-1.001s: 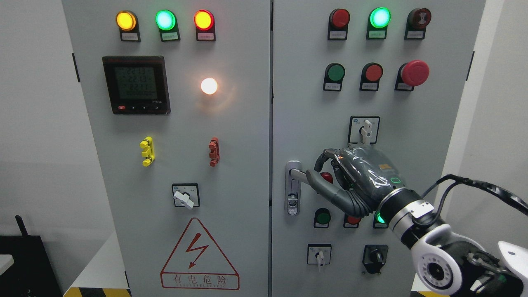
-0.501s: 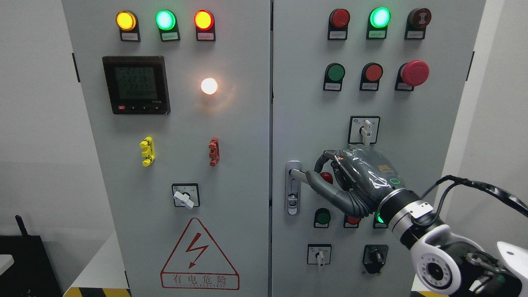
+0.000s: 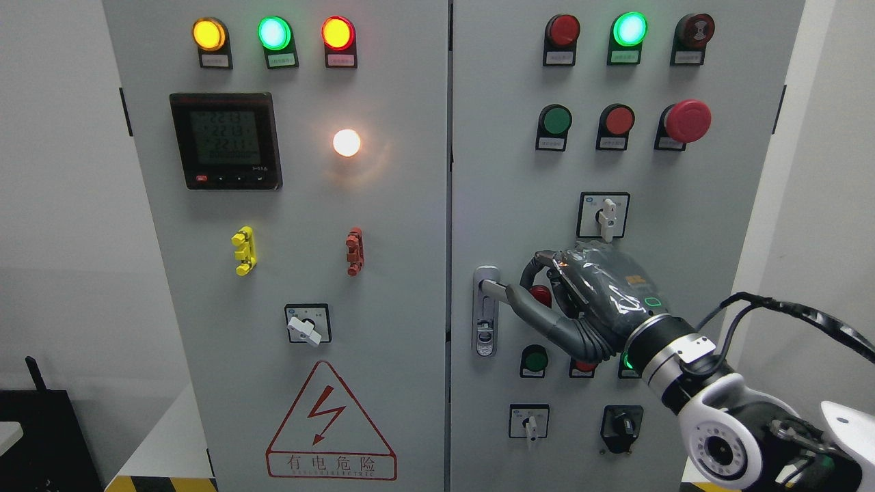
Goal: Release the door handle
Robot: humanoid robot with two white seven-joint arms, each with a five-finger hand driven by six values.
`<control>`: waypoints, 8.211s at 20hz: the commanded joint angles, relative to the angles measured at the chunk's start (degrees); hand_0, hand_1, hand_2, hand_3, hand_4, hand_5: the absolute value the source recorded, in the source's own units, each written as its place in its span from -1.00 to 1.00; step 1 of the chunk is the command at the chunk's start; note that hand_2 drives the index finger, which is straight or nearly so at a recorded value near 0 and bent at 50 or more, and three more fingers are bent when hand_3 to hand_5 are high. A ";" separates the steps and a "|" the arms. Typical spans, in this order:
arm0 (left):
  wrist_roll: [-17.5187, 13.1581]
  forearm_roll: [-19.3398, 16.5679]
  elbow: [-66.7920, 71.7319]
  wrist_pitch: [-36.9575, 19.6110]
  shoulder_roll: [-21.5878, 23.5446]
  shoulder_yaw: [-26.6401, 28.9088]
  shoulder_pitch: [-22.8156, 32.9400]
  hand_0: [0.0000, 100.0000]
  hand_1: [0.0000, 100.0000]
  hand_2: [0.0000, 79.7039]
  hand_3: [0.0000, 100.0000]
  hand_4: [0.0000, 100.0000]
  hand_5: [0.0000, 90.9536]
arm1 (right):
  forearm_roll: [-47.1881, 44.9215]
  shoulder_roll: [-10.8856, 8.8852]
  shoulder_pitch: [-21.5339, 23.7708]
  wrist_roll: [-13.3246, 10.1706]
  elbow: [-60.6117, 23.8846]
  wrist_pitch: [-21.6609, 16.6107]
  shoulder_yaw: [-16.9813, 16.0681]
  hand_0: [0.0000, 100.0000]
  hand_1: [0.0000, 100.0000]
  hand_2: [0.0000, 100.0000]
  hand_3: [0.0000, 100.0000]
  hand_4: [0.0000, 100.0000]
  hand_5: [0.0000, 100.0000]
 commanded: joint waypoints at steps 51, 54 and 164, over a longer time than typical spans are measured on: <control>0.05 0.00 -1.76 -0.03 0.00 0.00 1.76 -0.76 -0.22 -1.00 -1.00 -1.00 -1.00 | -1.35 1.42 0.83 -0.30 1.22 -0.29 -0.27 -0.15 -1.00 -0.05 1.00 1.00 1.00; 0.05 0.00 -1.76 -0.03 0.00 0.00 1.76 -0.76 -0.22 -1.00 -1.00 -1.00 -1.00 | -1.35 1.42 0.83 -0.38 1.31 -0.29 -0.35 -0.15 -1.00 -0.04 1.00 1.00 1.00; 0.05 0.00 -1.67 -0.03 0.00 0.00 1.76 -0.76 -0.22 -1.00 -1.00 -1.00 -1.00 | -1.35 1.42 2.06 -0.65 0.87 -0.47 -1.23 -0.09 -0.87 0.29 1.00 1.00 1.00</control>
